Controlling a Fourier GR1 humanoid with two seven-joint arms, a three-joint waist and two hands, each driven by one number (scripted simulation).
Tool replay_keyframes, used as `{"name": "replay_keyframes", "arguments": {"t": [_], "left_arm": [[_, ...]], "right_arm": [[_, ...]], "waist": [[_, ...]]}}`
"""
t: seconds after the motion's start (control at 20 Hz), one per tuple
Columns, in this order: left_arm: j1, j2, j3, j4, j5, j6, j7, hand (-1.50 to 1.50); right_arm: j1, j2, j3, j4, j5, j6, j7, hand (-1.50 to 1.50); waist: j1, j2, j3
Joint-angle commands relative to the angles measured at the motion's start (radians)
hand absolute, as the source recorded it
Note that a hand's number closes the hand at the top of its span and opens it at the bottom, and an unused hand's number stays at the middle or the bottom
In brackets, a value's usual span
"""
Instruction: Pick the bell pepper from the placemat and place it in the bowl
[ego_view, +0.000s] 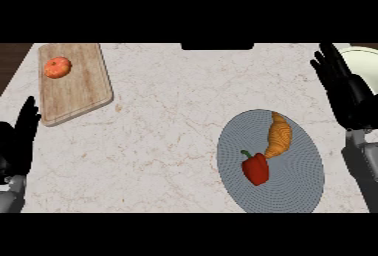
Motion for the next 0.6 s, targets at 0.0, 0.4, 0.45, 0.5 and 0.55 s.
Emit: {"name": "replay_keyframes", "arguments": {"t": [0.0,0.4,0.45,0.5,0.55], "left_arm": [[-0.036,-0.043,-0.004,0.032,-0.005,-0.046,-0.042,0.0],[-0.044,-0.194,-0.129,-0.112,0.052,-0.093,-0.1,0.0],[-0.056,-0.212,-0.132,-0.137,0.059,-0.081,-0.085,0.0],[-0.048,-0.206,-0.124,-0.12,0.063,-0.094,-0.1,0.0],[-0.083,-0.218,-0.137,-0.103,0.055,-0.093,-0.083,0.0]], "right_arm": [[0.107,0.024,0.07,-0.044,0.05,0.045,-0.019,1.5],[0.228,0.048,0.305,-0.173,0.45,-0.25,-0.04,-1.5],[0.31,0.106,0.295,-0.203,0.402,-0.279,-0.122,-1.5],[0.361,0.169,0.299,-0.229,0.37,-0.311,-0.173,-1.5],[0.407,0.208,0.338,-0.239,0.394,-0.337,-0.244,-1.5]], "waist": [[0.002,-0.015,-0.001],[-0.069,-0.04,-0.002],[-0.077,-0.039,0.002],[-0.06,-0.03,0.001],[-0.057,-0.024,0.002]]}}
